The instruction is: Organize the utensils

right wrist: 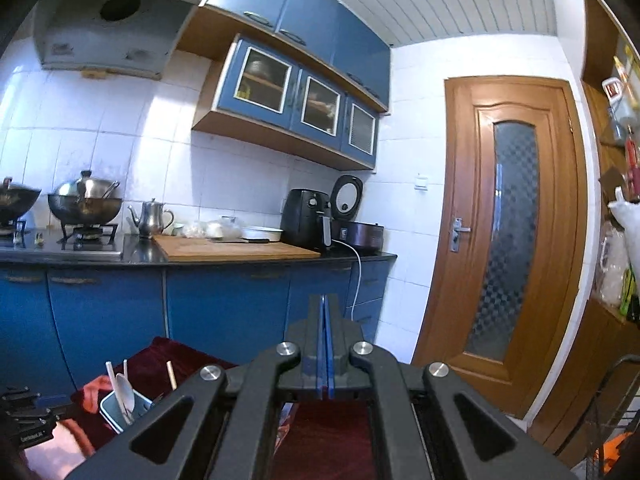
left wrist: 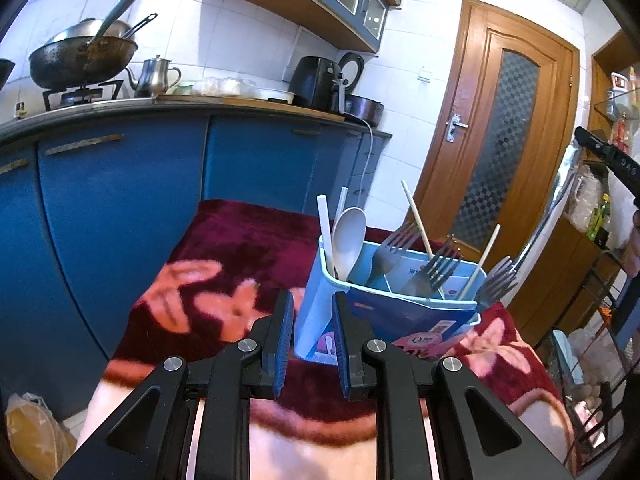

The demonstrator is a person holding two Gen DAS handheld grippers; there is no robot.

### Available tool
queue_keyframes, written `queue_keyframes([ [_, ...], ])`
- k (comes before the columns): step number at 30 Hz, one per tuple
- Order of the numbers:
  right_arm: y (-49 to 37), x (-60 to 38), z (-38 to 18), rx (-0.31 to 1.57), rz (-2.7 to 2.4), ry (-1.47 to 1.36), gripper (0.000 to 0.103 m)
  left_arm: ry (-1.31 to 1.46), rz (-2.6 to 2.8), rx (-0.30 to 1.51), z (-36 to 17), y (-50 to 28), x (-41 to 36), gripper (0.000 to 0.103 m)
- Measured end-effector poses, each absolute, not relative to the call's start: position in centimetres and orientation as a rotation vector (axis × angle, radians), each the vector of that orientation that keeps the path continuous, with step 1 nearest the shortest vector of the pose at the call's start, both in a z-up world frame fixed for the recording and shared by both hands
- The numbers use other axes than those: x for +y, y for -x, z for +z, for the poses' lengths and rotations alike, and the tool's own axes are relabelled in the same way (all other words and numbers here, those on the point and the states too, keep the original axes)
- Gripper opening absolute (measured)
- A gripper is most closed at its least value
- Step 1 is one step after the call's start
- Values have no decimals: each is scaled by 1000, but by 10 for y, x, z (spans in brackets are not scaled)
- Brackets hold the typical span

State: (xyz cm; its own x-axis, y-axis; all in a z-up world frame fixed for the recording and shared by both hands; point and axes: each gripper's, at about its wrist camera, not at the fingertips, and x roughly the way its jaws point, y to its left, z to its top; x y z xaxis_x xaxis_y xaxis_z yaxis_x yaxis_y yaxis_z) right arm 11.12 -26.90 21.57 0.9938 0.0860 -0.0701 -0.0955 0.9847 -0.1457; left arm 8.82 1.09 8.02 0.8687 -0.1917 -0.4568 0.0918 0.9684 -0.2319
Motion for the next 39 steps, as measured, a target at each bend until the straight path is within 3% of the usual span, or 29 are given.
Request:
queue_keyframes([
  [16, -142, -220, 155, 262, 264, 119, 3, 233, -151, 510, 72, -82, 24, 20],
  [20, -139, -228, 153, 268, 281, 27, 11, 226, -156, 504, 74, -76, 25, 20],
  [31, -80, -236, 176, 229, 313, -53, 20, 224, -165, 474, 88, -48, 28, 20],
  [39, -18, -232, 160, 257, 303, -98, 27, 182, -167, 436, 98, -18, 25, 20],
])
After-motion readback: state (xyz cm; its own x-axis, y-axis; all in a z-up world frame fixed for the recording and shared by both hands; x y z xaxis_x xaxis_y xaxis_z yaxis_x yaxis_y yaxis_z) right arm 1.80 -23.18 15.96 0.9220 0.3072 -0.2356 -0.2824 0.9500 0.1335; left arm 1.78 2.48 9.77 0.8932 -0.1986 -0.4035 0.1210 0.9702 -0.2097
